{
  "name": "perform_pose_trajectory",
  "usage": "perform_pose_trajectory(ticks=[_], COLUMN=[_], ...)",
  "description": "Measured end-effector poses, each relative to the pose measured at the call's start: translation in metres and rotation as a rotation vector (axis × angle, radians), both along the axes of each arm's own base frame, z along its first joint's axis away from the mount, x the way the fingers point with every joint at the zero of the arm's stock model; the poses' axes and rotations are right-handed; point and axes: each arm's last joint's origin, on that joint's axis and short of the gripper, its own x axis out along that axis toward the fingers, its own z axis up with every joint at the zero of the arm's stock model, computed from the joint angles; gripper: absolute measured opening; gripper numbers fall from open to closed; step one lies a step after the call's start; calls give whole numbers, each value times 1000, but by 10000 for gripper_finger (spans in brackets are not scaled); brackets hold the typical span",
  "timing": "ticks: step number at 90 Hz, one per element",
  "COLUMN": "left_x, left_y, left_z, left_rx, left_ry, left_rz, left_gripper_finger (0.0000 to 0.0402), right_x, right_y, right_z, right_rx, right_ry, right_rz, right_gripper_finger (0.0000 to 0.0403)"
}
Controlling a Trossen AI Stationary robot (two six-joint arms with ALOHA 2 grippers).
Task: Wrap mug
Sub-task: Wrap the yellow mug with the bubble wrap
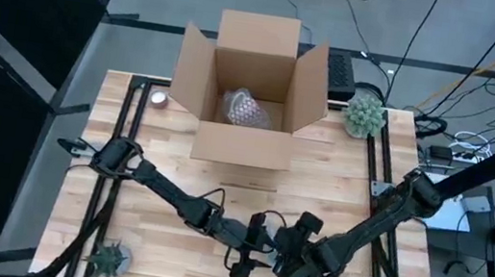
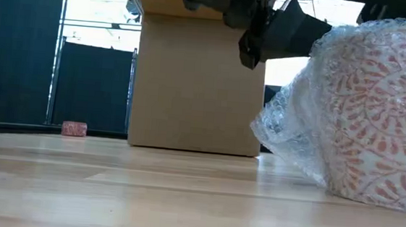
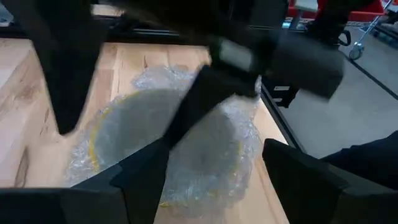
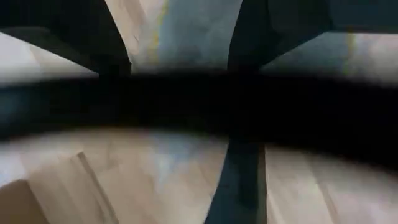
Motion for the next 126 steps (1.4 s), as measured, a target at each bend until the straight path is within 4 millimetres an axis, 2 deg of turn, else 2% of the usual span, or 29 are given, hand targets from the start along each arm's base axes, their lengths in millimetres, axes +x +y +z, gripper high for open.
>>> perform_pose_trajectory(ticks=[25, 37, 56, 72, 84, 103, 126], left_x=[-1, -6, -26, -41, -45, -34, -7], left_y=[1, 2, 9, 3, -5, -10, -2], left_z=[4, 22, 42, 32, 25, 35, 10], left_rx=[-1, -3, 27, 55, 81, 85, 20], left_ry=[1, -1, 143, 305, 304, 116, 6], left_rz=[1, 3, 48, 84, 147, 145, 90], left_gripper_finger=[253, 253, 253, 253, 253, 253, 253], right_x=[1, 1, 1, 1, 1, 2, 2], right_y=[1, 1, 1, 2, 2, 3, 3], right_z=[-6, -6, -6, -6, -6, -6, -6], right_rx=[-7, -12, -13, -19, -19, -19, -18], right_ry=[12, 9, 17, 19, 16, 12, 11], right_rz=[-10, -10, 5, 16, 17, 23, 23], right_gripper_finger=[254, 254, 254, 254, 254, 254, 254])
